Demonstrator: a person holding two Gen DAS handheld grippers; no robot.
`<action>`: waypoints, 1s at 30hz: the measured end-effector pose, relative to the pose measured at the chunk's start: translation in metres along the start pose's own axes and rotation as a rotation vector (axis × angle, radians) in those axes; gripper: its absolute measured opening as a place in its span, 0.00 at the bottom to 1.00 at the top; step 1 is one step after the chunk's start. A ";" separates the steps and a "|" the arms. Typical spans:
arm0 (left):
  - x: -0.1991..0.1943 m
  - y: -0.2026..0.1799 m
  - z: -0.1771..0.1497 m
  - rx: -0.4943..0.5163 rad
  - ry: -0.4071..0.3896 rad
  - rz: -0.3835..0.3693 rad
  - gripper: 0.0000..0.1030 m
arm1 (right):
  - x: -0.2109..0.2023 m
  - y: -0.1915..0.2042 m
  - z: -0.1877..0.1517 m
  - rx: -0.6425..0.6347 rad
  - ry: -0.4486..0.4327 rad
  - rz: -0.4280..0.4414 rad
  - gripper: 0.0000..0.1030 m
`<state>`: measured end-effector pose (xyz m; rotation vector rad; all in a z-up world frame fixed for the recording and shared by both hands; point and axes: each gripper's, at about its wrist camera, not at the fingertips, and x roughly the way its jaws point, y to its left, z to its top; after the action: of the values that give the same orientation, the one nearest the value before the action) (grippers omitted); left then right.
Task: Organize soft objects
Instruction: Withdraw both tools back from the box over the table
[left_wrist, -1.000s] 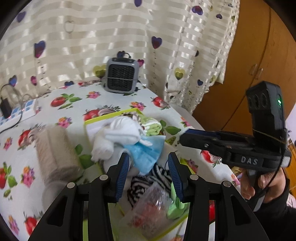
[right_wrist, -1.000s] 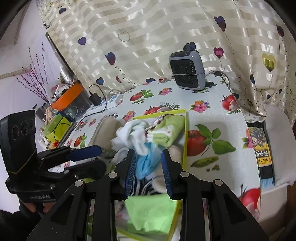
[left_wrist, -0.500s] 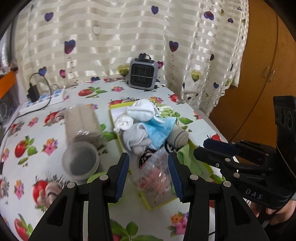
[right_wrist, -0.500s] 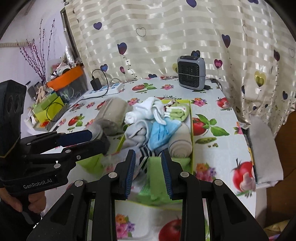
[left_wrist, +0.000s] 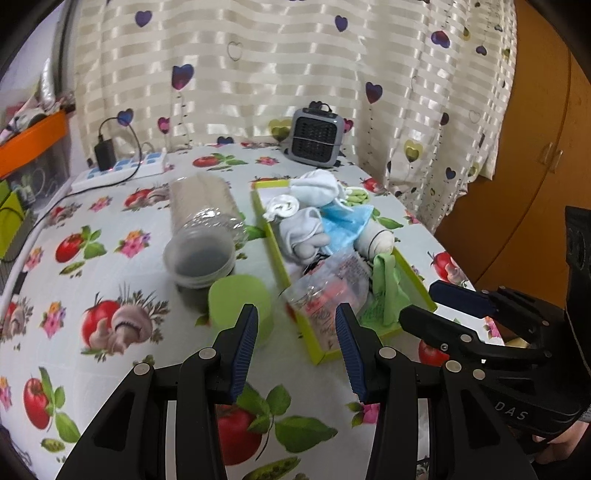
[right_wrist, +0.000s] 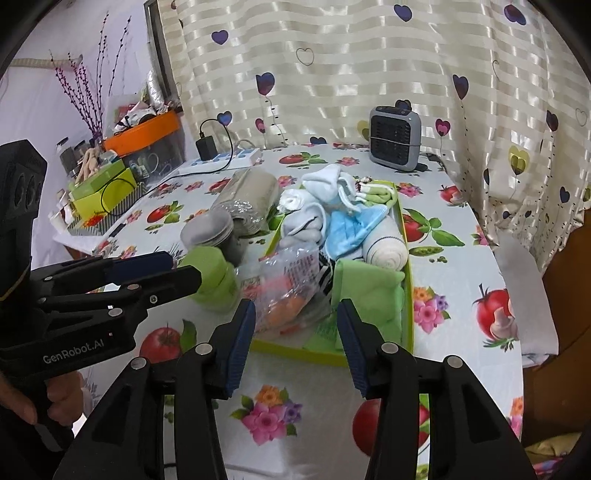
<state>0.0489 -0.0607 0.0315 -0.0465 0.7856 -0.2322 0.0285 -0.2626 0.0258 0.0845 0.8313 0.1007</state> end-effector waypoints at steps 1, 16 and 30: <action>-0.001 0.001 -0.001 -0.003 0.000 0.004 0.41 | -0.001 0.002 -0.002 -0.004 0.001 -0.001 0.46; -0.008 0.009 -0.018 -0.016 0.011 0.031 0.41 | -0.003 0.023 -0.012 -0.043 0.015 0.006 0.46; 0.005 0.016 -0.024 -0.018 0.038 0.036 0.42 | 0.008 0.026 -0.012 -0.043 0.036 -0.009 0.46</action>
<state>0.0382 -0.0454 0.0086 -0.0453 0.8260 -0.1921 0.0233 -0.2353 0.0153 0.0389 0.8648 0.1122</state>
